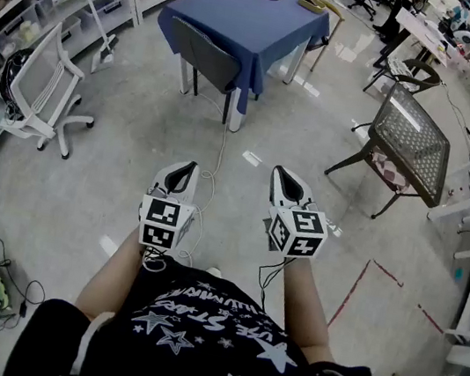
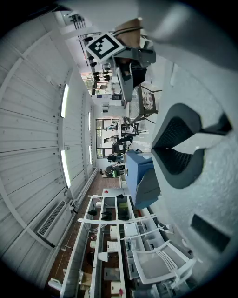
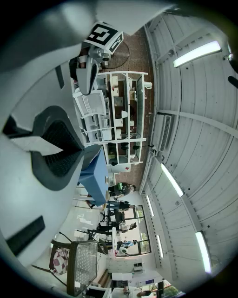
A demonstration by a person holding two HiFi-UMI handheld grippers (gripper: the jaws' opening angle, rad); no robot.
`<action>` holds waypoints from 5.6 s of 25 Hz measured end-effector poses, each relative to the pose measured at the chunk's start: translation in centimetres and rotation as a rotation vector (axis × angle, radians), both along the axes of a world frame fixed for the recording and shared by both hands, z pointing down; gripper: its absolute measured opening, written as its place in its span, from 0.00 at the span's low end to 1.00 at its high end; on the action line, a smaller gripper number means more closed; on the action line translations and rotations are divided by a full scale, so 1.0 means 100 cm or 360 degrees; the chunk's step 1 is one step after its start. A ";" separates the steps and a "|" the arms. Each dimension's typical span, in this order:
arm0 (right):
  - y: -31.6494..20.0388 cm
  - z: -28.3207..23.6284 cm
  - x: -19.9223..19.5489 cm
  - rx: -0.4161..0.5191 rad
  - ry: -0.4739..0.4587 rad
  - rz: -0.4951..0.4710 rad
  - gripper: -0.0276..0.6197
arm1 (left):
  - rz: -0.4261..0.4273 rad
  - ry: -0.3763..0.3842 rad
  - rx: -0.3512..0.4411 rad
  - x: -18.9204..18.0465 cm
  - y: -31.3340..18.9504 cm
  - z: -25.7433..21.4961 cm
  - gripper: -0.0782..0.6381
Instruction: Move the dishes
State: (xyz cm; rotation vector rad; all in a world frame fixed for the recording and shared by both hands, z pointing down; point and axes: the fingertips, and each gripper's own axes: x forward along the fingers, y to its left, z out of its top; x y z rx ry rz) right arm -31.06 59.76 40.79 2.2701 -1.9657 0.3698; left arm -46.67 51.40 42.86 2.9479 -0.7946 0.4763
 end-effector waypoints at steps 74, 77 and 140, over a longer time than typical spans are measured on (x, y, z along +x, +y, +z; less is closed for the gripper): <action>-0.584 0.016 0.468 0.0025 -0.0148 -0.0067 0.59 | -0.0292 0.0094 -0.0183 0.385 -0.575 0.027 0.14; -0.647 0.019 0.498 0.0022 -0.0146 -0.0145 0.59 | -0.0416 0.0098 -0.0186 0.400 -0.623 0.029 0.14; -1.094 0.051 0.764 -0.0153 0.0114 -0.0236 0.48 | -0.0837 0.0086 -0.0389 0.581 -0.907 0.048 0.14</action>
